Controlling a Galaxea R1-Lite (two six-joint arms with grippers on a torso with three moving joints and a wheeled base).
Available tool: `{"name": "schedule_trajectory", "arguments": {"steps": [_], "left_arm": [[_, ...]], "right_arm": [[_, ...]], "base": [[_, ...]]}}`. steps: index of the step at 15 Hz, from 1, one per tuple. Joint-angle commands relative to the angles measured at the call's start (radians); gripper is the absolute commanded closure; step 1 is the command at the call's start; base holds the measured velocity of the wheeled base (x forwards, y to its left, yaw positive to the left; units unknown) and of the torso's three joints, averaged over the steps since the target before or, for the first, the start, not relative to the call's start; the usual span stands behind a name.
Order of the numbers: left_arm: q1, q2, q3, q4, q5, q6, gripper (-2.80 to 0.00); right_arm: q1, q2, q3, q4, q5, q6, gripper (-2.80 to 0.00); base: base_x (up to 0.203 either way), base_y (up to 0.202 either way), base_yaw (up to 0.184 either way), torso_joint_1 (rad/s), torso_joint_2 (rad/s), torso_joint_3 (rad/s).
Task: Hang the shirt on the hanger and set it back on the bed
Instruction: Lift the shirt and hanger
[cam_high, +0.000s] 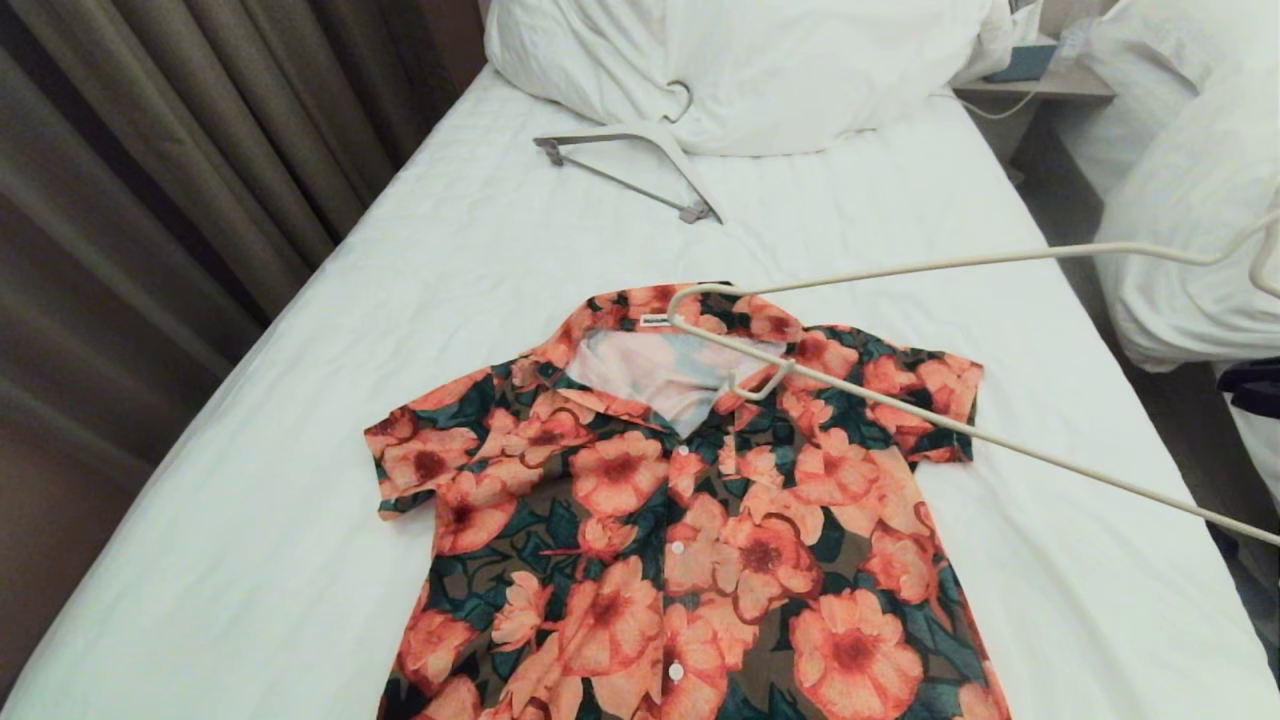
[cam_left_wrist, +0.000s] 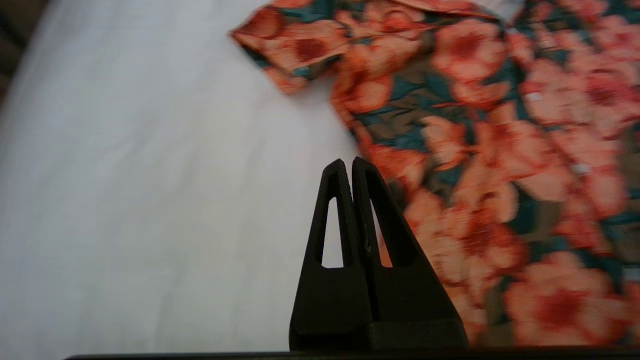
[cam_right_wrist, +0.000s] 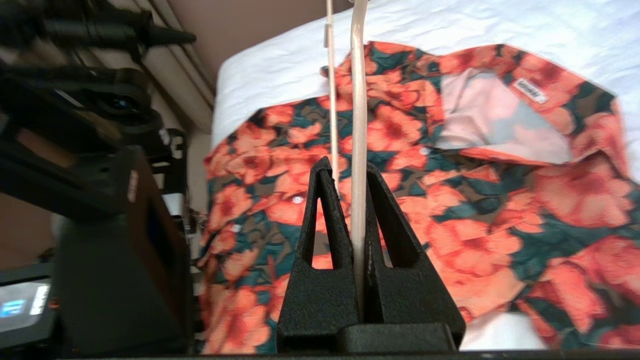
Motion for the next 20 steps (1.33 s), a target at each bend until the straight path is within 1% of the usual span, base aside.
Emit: {"name": "schedule_trajectory", "arguments": {"steps": [1, 3, 4, 7, 9, 10, 12, 15, 16, 18, 20], "left_arm": [[-0.003, 0.31, -0.062, -0.055, -0.096, -0.042, 0.0], [-0.027, 0.572, -0.092, -0.177, -0.179, -0.1, 0.0], [-0.05, 0.705, -0.106, -0.256, -0.204, -0.134, 0.0], [-0.103, 1.107, -0.165, -0.546, -0.268, -0.225, 0.0], [-0.129, 1.337, -0.252, -0.694, -0.32, -0.301, 0.0], [-0.142, 1.432, -0.313, -0.744, -0.346, -0.335, 0.0], [-0.159, 1.576, -0.479, -0.812, -0.385, -0.387, 0.0], [-0.17, 1.701, -0.64, -0.844, -0.404, -0.416, 0.0], [-0.17, 1.741, -0.686, -0.846, -0.402, -0.418, -2.8], [-0.167, 1.797, -0.759, -0.836, -0.391, -0.419, -2.8], [-0.144, 1.824, -0.818, -0.816, -0.388, -0.419, -2.8]], "right_arm": [[-0.006, 0.018, -0.005, -0.017, 0.007, -0.004, 0.0], [-0.026, 0.037, -0.024, -0.048, 0.007, 0.014, 0.0], [-0.039, 0.048, -0.036, -0.05, 0.007, 0.02, 0.0], [-0.073, 0.065, -0.049, -0.054, 0.008, 0.026, 0.0], [-0.089, 0.084, -0.05, -0.079, 0.008, 0.026, 0.0], [-0.094, 0.098, -0.05, -0.086, 0.008, 0.026, 0.0], [-0.099, 0.128, -0.05, -0.109, 0.007, 0.026, 0.0], [-0.099, 0.178, -0.05, -0.145, 0.007, 0.027, 0.0], [-0.096, 0.193, -0.05, -0.165, 0.007, 0.03, 0.0], [-0.095, 0.205, -0.052, -0.179, 0.007, 0.031, 0.0], [-0.096, 0.212, -0.052, -0.193, 0.005, 0.031, 0.0]], "base": [[0.0, 0.0, 0.0, 0.0, 0.0, 0.0], [0.0, 0.0, 0.0, 0.0, 0.0, 0.0], [0.0, 0.0, 0.0, 0.0, 0.0, 0.0], [0.0, 0.0, 0.0, 0.0, 0.0, 0.0], [0.0, 0.0, 0.0, 0.0, 0.0, 0.0], [0.0, 0.0, 0.0, 0.0, 0.0, 0.0], [0.0, 0.0, 0.0, 0.0, 0.0, 0.0], [0.0, 0.0, 0.0, 0.0, 0.0, 0.0], [0.0, 0.0, 0.0, 0.0, 0.0, 0.0], [0.0, 0.0, 0.0, 0.0, 0.0, 0.0], [0.0, 0.0, 0.0, 0.0, 0.0, 0.0]]}}
